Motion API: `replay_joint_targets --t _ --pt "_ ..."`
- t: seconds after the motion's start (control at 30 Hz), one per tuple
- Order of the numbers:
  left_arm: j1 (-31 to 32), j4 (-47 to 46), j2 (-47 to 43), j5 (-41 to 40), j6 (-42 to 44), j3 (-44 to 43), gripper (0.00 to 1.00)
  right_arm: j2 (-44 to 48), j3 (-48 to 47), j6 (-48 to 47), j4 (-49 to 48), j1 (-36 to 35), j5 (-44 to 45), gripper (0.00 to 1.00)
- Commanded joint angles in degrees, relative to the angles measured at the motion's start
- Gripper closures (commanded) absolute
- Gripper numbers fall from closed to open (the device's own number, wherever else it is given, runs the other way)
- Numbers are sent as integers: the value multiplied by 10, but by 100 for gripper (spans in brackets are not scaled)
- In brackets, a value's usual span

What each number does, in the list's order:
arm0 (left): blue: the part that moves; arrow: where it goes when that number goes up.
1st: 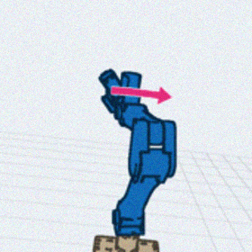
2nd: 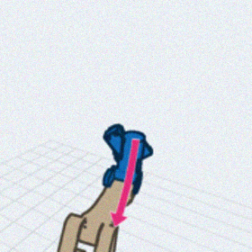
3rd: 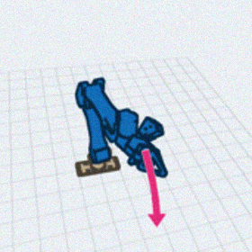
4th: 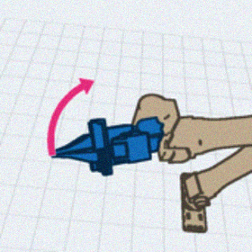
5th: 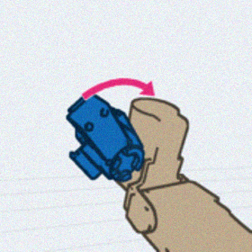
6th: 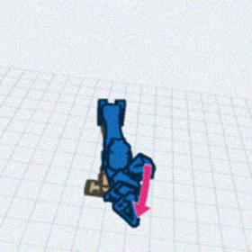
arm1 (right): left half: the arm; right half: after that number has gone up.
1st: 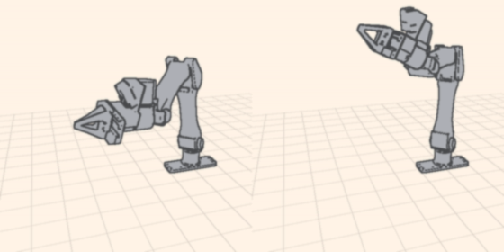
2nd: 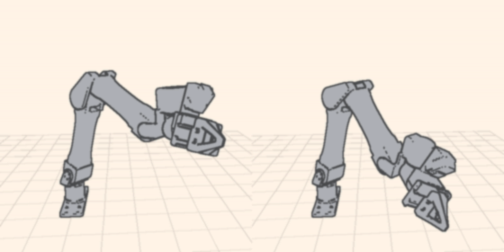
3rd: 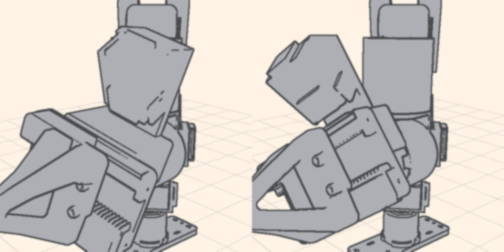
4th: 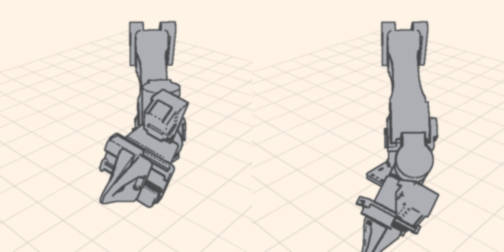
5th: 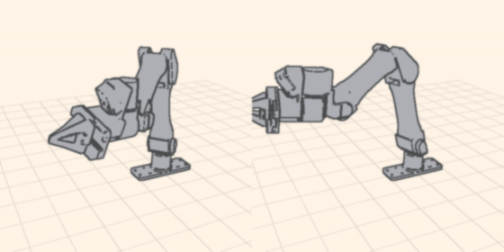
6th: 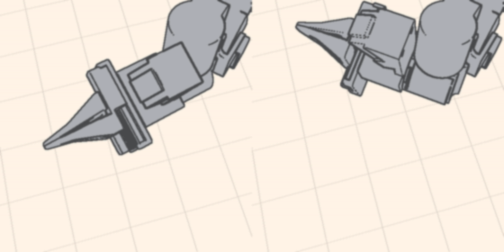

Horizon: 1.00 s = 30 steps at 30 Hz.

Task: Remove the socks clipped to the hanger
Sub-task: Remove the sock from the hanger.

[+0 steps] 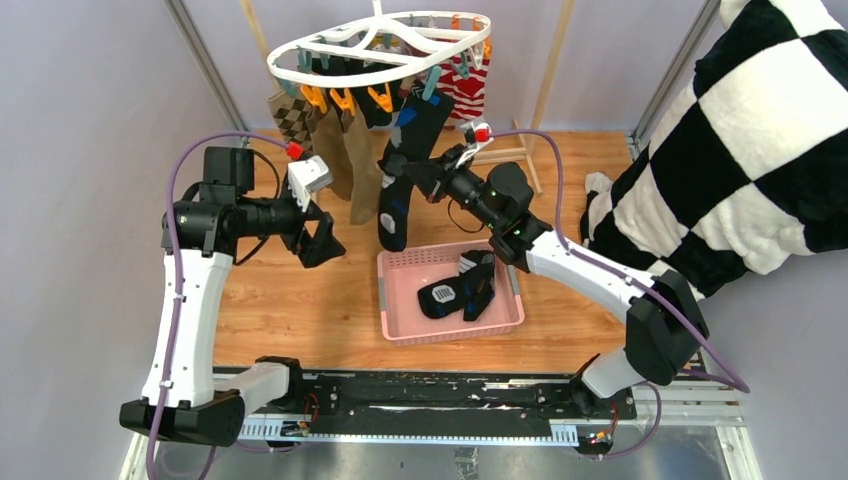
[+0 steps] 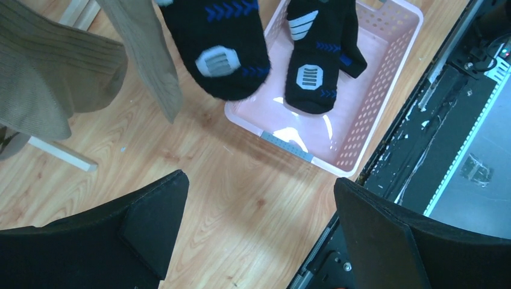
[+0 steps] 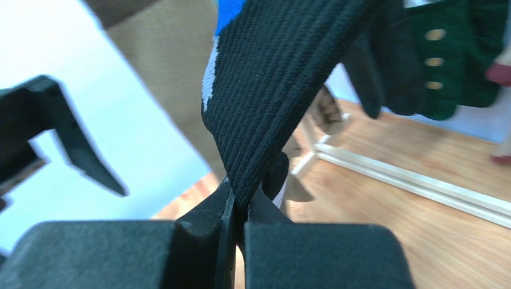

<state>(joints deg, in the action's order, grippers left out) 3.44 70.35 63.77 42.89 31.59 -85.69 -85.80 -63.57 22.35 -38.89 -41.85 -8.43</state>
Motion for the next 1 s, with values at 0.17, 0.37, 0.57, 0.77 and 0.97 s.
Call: replay_joint_targets --t 0.17,0.37,0.57,0.77,0.97 --pt "-4 -2 35 76 37 -49 0 25 21 187 -89 5 -229 100" --pt "-4 -1 79 118 45 -101 0 16 9 266 -129 5 -299 100" --pt "-4 -1 97 163 86 -135 0 0 -19 306 -132 5 -350 100" --pt "-4 -1 102 234 132 -113 0 -20 -39 363 -176 5 -374 100" --pt "-4 -2 132 249 139 -121 0 -44 -66 405 -197 0 -406 100"
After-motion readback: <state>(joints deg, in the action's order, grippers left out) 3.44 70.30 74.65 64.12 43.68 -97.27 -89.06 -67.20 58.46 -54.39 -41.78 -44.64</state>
